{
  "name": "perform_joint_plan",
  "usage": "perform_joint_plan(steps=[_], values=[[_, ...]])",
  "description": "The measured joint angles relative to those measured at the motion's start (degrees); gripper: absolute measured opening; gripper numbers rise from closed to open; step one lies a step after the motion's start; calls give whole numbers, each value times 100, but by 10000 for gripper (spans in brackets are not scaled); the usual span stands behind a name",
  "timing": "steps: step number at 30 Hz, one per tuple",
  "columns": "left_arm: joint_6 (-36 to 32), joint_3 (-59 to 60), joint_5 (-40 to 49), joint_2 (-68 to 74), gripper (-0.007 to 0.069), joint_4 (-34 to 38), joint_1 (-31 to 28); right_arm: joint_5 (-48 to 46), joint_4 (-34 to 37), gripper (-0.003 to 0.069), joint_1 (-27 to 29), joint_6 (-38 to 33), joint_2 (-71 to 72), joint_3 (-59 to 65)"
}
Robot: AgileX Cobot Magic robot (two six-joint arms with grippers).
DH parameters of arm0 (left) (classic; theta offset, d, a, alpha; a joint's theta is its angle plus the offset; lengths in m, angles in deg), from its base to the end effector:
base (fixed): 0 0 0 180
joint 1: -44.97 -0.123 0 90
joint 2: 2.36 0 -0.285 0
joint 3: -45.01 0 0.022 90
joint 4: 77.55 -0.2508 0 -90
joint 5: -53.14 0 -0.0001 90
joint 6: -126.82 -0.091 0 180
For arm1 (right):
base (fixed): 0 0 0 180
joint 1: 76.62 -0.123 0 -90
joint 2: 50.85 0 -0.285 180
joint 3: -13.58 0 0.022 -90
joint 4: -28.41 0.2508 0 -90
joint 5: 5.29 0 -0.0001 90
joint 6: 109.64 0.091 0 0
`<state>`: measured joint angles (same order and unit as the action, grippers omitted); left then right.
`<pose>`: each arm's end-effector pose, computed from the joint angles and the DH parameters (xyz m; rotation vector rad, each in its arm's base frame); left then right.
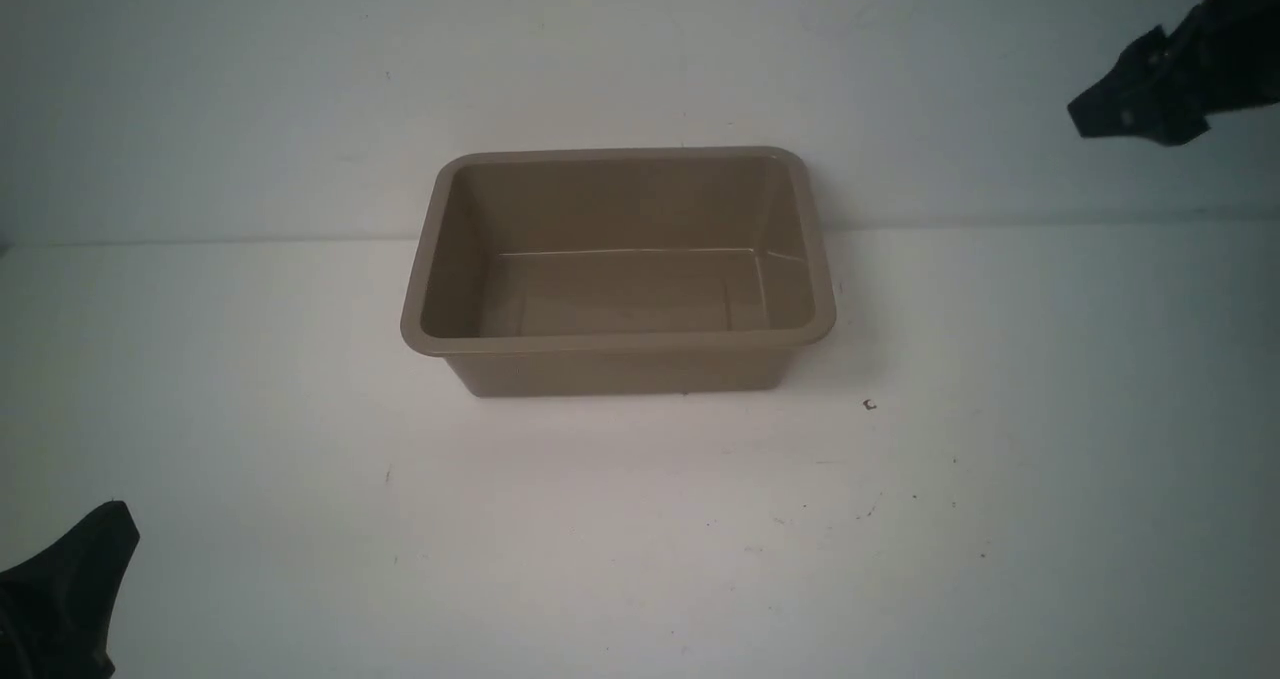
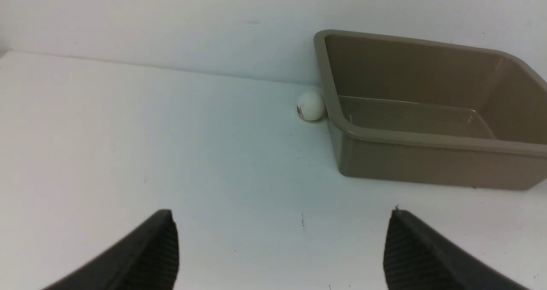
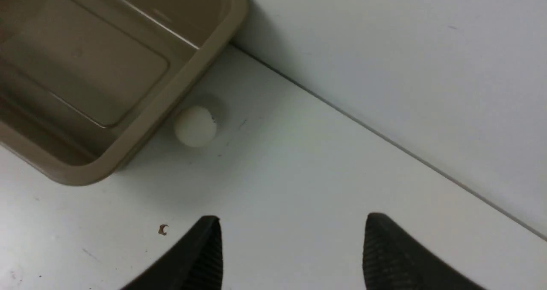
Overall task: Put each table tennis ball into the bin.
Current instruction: Use the right arm to clamp the table tennis ball closest to it
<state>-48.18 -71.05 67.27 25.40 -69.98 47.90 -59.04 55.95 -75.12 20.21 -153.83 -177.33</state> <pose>0.0864 -0.0074 0.2456 -0.1294 1.8458 -0.2157 0.3675 0.0243 0.3466 -0.8043 2.2693 0.2017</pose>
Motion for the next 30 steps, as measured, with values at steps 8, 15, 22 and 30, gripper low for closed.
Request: perform_joint_plan(steps=[8,15,22,30], values=[[-99,0,0,0,583,-10,0,28,797,409,0,-1021,-750,0],[-186,0,0,0,583,-21,0,238,1775,409,0,-1834,-1257,0],[-186,0,0,0,583,-21,0,379,2218,409,0,-2026,-1666,0],[-360,0,59,0,583,-21,0,654,2557,409,-59,-2816,-2318,-6]])
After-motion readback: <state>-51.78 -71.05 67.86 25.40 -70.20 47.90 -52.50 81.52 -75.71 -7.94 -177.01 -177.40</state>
